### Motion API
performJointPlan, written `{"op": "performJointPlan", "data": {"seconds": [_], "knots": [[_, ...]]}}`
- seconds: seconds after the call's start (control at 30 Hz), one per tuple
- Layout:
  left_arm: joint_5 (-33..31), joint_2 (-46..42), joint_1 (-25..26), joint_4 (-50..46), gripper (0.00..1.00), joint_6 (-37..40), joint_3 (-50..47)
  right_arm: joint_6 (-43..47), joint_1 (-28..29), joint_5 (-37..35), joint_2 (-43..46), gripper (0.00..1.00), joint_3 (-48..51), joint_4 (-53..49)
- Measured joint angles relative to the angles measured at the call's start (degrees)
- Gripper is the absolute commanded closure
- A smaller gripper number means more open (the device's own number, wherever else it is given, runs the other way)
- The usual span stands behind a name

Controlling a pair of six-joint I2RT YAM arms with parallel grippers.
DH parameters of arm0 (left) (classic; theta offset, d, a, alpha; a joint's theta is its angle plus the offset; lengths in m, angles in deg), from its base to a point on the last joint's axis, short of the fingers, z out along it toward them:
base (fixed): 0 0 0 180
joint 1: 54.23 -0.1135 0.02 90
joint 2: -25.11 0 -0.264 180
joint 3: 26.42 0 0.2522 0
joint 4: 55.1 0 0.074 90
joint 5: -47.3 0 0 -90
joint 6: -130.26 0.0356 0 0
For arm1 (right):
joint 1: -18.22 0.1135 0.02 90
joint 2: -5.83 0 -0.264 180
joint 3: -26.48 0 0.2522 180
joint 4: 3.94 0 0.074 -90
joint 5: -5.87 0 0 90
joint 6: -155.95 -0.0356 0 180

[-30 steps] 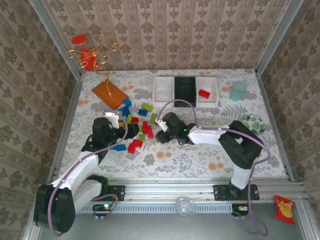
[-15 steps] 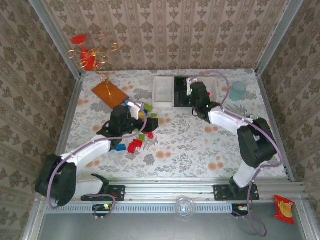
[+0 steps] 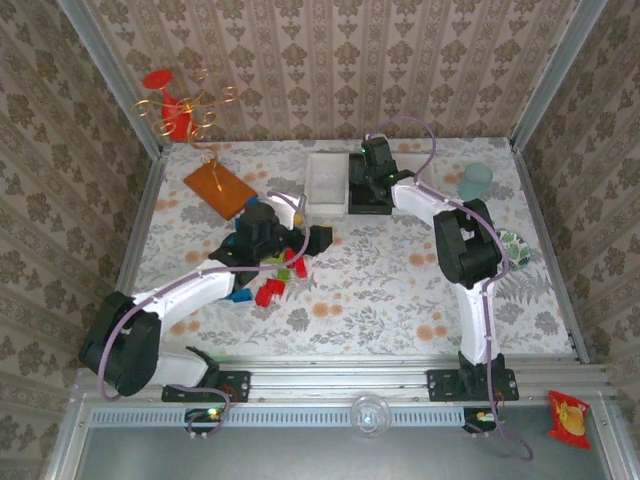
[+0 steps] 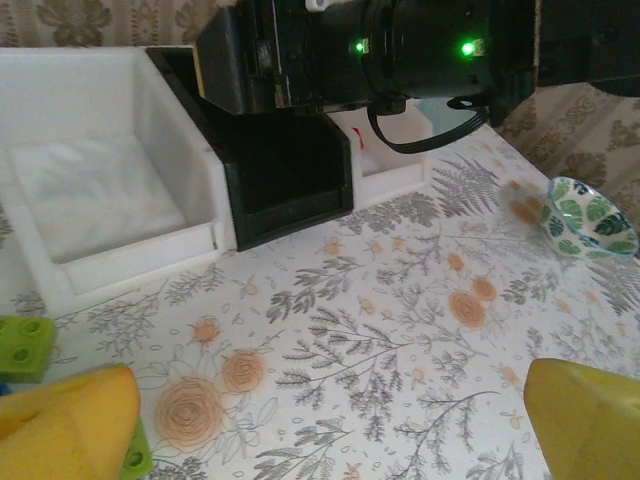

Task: Sort the legos into containers by color
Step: Place the lego in the container, then pick up the lego from the middle-left of the table.

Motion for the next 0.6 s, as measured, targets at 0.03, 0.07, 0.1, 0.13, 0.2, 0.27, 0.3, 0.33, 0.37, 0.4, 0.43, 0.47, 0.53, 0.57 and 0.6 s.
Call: {"op": "performJointPlan", "data": {"seconds": [0.03, 0.07, 0.1, 0.13, 0.2, 0.27, 0.3, 0.33, 0.37, 0.4, 0.43, 0.47, 0.53, 0.57, 0.6], "knots": [[-0.68, -0.37, -0.02, -0.59, 0.00, 0.20, 0.02, -0.24, -0.24, -0.22, -0.72, 0.27, -0.87, -0.70], [-1.40, -0.87, 0.00, -1.40, 0.00, 0.28, 0.00, -0.57, -0.52, -0.39, -1.27, 0.22, -1.55, -1.53], [-2.19, -1.51, 0.00, -2.29, 0.00, 0.44, -0.02, -0.61, -0.72, -0.44, -1.38, 0.18, -1.68, -1.97], [-2.80, -2.03, 0.00, -3.10, 0.00, 0.61, -0.04, -0.61, -0.87, -0.31, -1.36, 0.15, -1.68, -1.92], [-4.28, -3.67, 0.00, -5.03, 0.00, 0.87, -0.28, -0.28, -1.03, 0.07, -0.83, 0.12, -1.46, -1.84], [-5.79, -5.75, -0.04, -6.54, 0.00, 1.18, -1.31, -0.04, -1.05, 1.33, 0.85, 0.10, 0.17, -1.36], [-6.45, -6.95, -0.15, -7.43, 0.00, 1.27, -2.01, 0.11, -1.05, 2.36, 2.47, 0.10, 1.84, -0.83], [-7.08, -8.15, -0.28, -8.46, 0.00, 1.29, -2.75, 0.15, -1.05, 3.48, 4.28, 0.10, 3.58, -0.52], [-7.48, -9.35, -0.61, -9.38, 0.00, 1.29, -3.63, 0.09, -1.01, 4.98, 6.99, 0.10, 6.03, 0.15], [-7.91, -10.56, -1.11, -10.62, 0.00, 1.25, -4.48, -0.22, -1.01, 6.60, 9.90, 0.10, 8.50, 0.87], [-8.26, -11.41, -1.66, -11.61, 0.00, 1.25, -5.16, -0.57, -1.01, 8.00, 12.26, 0.10, 10.56, 1.70], [-8.63, -12.44, -2.62, -12.90, 0.00, 1.18, -5.92, -1.14, -1.01, 10.03, 15.93, 0.10, 13.57, 2.93], [-9.09, -14.01, -4.92, -15.74, 0.00, 0.63, -7.10, -2.58, -0.85, 13.70, 22.88, 0.10, 19.76, 5.92], [-9.18, -14.60, -6.32, -17.25, 0.00, 0.35, -7.58, -3.34, -0.72, 15.23, 26.56, 0.10, 23.21, 7.19], [-9.38, -15.08, -7.76, -18.95, 0.00, 0.13, -7.96, -3.82, -0.42, 16.33, 29.88, 0.10, 26.51, 8.13]]}}
